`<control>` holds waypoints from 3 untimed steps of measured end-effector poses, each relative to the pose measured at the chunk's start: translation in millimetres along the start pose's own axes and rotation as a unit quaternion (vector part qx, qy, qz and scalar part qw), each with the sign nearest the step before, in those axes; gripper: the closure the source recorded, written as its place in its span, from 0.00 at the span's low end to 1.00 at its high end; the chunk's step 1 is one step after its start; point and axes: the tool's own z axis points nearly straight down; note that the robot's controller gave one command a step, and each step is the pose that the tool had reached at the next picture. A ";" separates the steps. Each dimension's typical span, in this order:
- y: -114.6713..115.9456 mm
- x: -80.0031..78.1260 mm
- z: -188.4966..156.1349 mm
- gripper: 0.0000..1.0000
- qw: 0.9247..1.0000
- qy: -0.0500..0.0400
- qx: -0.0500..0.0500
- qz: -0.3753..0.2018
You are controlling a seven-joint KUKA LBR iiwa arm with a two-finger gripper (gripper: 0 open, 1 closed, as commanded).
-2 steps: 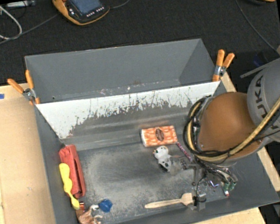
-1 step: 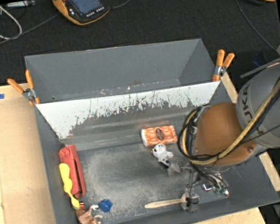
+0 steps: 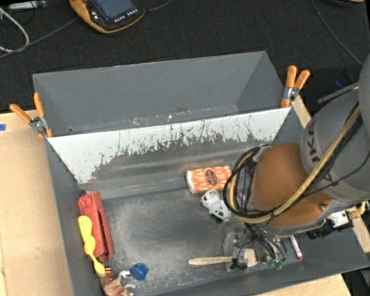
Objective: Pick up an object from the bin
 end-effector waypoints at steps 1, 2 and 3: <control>0.0 0.0 0.0 1.00 1.000 0.000 0.000 0.000; 0.2 0.5 -9.2 1.00 1.000 0.000 0.000 0.000; 0.2 0.9 -13.4 1.00 1.000 0.001 0.000 0.000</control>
Offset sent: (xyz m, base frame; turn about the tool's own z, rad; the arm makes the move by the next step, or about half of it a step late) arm 0.0000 0.0000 0.0101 0.0000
